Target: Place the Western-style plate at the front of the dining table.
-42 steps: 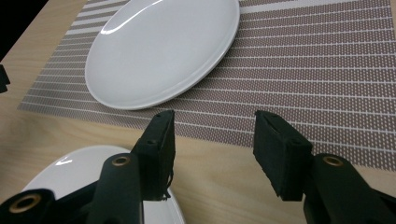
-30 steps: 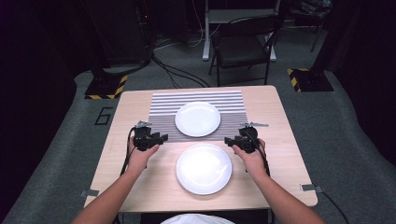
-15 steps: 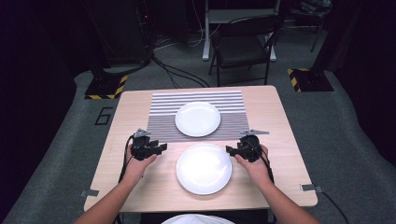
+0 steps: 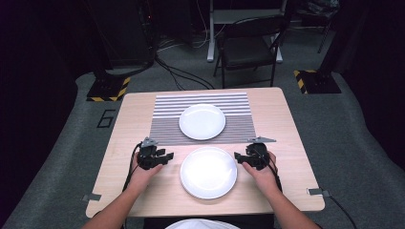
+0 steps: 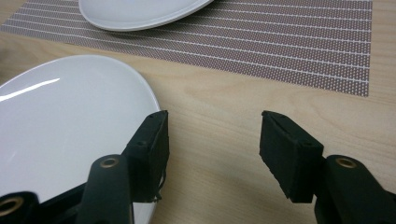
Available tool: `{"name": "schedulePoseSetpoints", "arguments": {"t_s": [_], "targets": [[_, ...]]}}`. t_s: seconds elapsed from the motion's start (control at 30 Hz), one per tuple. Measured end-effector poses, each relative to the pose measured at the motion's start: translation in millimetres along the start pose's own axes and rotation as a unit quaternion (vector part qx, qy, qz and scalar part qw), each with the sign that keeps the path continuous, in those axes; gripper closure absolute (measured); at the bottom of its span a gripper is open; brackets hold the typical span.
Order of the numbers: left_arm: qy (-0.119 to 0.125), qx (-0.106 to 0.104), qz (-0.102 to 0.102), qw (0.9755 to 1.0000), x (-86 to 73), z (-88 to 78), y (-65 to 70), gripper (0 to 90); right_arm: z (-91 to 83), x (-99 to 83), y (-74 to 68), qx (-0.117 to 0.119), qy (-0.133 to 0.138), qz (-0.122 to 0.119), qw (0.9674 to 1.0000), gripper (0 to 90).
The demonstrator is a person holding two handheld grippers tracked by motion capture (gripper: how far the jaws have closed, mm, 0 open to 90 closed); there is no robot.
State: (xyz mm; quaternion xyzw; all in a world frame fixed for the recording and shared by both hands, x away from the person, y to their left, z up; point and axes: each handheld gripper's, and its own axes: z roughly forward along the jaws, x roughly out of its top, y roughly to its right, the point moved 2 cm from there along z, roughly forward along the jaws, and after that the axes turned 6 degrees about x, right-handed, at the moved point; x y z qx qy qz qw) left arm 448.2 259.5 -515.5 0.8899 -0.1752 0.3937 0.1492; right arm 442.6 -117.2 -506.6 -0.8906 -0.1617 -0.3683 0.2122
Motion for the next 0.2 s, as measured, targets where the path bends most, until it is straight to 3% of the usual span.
{"name": "schedulePoseSetpoints", "arguments": {"t_s": [0.2], "targets": [[0.001, 0.004, -0.008, 1.0000, -1.3, 1.9, -4.5, 49.5, 2.9, -4.3, 3.2, -0.011, -0.010, 0.002, 0.9999, 42.3]]}}
